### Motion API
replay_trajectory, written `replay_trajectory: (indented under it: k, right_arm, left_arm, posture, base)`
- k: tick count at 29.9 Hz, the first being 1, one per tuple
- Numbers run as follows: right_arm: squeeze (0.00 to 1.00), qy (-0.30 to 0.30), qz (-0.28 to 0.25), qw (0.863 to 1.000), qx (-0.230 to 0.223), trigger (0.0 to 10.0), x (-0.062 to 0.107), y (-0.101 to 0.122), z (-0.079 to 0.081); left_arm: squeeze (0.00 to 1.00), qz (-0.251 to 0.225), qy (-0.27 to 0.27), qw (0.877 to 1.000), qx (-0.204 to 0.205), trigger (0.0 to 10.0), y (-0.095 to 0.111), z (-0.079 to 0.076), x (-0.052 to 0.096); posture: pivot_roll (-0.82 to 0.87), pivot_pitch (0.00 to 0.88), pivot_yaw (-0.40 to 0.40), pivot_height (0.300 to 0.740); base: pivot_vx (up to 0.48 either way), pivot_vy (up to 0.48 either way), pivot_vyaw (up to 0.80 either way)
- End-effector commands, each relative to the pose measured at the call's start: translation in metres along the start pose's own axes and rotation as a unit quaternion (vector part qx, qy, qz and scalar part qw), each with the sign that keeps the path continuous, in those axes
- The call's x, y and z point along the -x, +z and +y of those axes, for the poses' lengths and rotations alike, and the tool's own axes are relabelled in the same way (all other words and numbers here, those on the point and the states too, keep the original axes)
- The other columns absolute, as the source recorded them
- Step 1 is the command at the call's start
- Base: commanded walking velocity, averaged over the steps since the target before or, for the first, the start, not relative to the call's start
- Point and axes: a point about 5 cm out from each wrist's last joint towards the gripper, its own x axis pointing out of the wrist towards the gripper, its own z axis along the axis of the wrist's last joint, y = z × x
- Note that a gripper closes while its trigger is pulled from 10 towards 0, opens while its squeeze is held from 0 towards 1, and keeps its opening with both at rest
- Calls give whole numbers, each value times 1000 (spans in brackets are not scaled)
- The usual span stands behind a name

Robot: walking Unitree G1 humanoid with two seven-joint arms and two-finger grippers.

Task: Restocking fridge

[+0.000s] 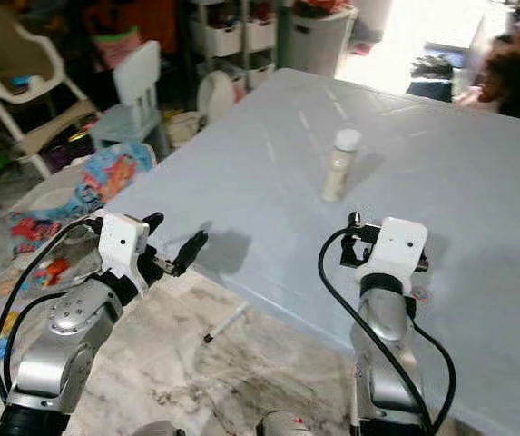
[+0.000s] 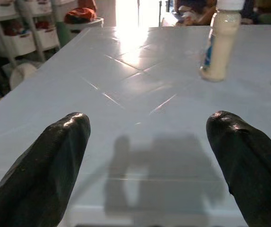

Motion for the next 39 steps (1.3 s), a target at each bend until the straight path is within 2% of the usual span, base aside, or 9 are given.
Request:
replay_trajectory:
  k: [1,12,20,24,32,33,39]
  right_arm:
    - [0,7,-8,1000,0,10000,-2,4,4]
    - [0,18,-18,999,24,10000,-1,5,8]
    - [0,29,-20,999,26,10000,-3,6,9]
    - [0,49,-25,998,36,10000,-3,7,12]
    - [0,87,-42,994,50,10000,-1,11,20]
    - [1000,101,-47,993,46,10000,0,12,24]
    - [1000,107,-52,991,55,10000,1,11,26]
  left_arm:
    - [0,-5,-3,1000,-6,10000,3,2,0]
    - [0,-4,-6,1000,-5,10000,2,0,0]
    - [0,-4,-4,1000,-4,10000,2,0,-1]
    - [0,-1,2,1000,-7,10000,1,0,-1]
    - [0,-2,36,999,-21,10000,-1,7,1]
    - [0,0,39,999,-23,10000,-1,8,2]
    - [0,-1,43,999,-25,10000,-2,8,3]
  posture:
    - [31,0,11,740]
    - [27,0,13,740]
    - [24,0,11,740]
    - [23,0,11,740]
    - [25,0,12,740]
    - [29,0,10,740]
    - [33,0,6,740]
  base:
    - [319,0,0]
    - [321,0,0]
    - [354,0,0]
    - [298,0,0]
    - [0,0,0]
    - [0,0,0]
    - [0,0,0]
